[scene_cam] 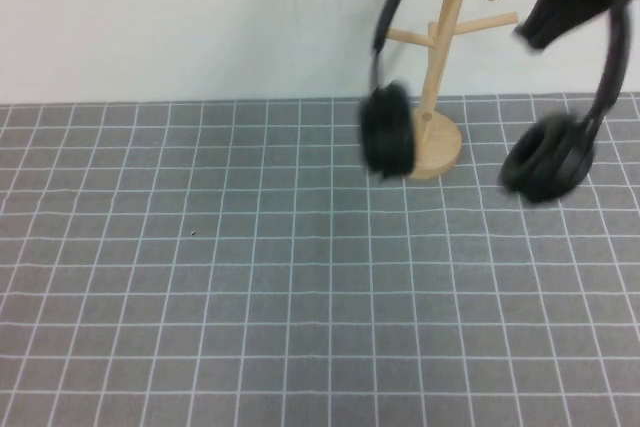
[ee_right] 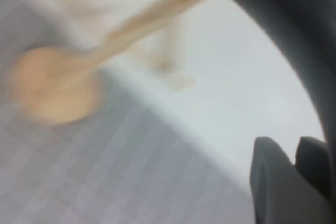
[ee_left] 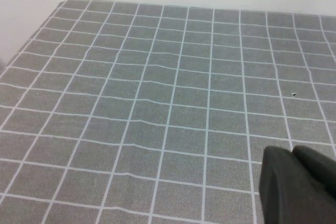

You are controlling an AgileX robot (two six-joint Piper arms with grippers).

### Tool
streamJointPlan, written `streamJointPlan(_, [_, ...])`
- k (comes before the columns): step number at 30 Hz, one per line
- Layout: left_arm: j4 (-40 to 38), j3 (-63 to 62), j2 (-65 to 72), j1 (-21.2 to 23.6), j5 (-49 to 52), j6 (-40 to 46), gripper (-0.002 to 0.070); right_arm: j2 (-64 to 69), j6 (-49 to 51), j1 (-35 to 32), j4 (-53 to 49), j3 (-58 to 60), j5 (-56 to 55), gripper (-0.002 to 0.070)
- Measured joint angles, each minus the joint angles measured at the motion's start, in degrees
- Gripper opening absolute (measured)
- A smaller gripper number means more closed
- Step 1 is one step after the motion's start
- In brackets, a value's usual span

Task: Take out the headphones from the headphone stand
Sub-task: Place the headphones on the table

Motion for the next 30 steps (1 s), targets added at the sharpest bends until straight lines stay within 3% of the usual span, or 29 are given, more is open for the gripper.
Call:
streamJointPlan(6, [0.0,0.0,0.0,0.0,0.0,0.0,-0.0004,-0.4,-0.9,1.3,14.2,8.6,0.8,0.005])
streamJointPlan(14, [0.0,0.0,0.0,0.0,0.0,0.0,-0.0004,5.3,2.1,1.3,23.9,24.8,-11.3,0.005])
streamJointPlan(21, [0.0,0.0,0.0,0.0,0.0,0.0,-0.0004,18.9,2.4,1.3,26.6,24.4,-21.3,0.005])
streamJointPlan(30, [0.0,0.0,0.0,0.0,0.0,0.0,-0.0004,33.3,1.4,1.3,29.4,12.7,-20.0,0.0051])
